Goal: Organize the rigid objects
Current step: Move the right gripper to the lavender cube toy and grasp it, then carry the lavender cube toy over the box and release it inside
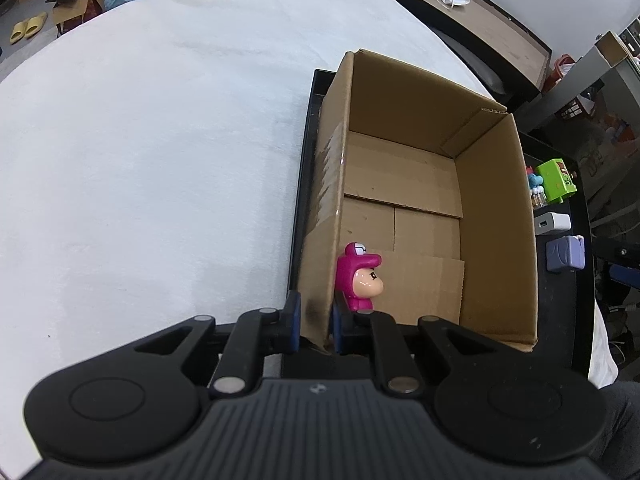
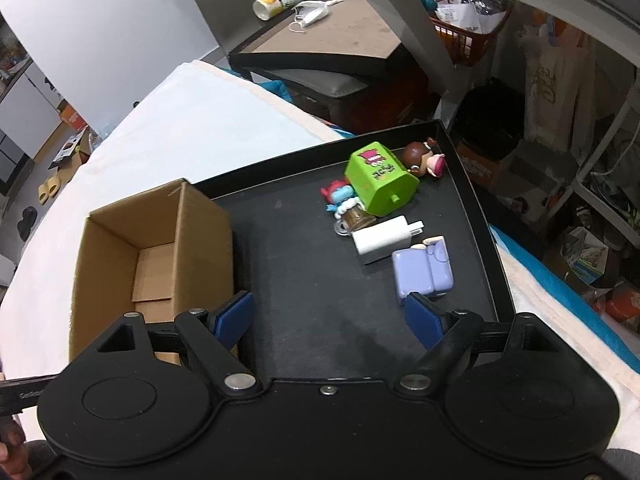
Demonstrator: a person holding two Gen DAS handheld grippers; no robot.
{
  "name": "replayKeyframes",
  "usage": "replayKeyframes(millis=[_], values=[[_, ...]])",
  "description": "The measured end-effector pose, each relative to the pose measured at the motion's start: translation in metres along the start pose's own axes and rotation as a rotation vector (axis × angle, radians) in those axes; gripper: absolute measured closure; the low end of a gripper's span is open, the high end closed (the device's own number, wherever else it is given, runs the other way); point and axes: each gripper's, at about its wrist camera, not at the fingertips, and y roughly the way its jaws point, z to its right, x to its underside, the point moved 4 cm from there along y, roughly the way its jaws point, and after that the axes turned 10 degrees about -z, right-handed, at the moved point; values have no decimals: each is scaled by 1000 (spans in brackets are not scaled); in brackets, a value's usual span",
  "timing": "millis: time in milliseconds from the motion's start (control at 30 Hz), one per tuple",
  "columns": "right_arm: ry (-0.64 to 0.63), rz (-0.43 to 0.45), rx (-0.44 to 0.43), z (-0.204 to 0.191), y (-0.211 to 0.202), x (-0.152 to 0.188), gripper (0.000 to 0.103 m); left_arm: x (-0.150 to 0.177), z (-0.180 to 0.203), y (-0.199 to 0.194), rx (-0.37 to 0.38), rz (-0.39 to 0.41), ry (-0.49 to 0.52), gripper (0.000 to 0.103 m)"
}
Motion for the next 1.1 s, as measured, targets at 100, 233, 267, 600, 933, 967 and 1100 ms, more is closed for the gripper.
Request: replayKeyframes(millis=[100,233,267,600,933,967,1100], values=[[17,0,4,9,4,-5,22,-1,-1,1,0,-3,-8,89],[30,0,23,22,10,-13,22,-1,-1,2,-1,-5,-16,89],[33,-1,28,25,12,-16,22,-1,-1,2,0,-5,-18,89],[-11,-58,108,44,41,-28,24,-2,-2,2,1,-7,-24,89],[-21,-133,150,51,71,-23,59,-3,-3,2,8,-10,-29,89],[-23,-128,140,49,69,-22,59,-3,-2,2,9,-9,-29,89],[-33,-120,121,41,60,-19,59,-4,-2,3,9,-10,-25,89]])
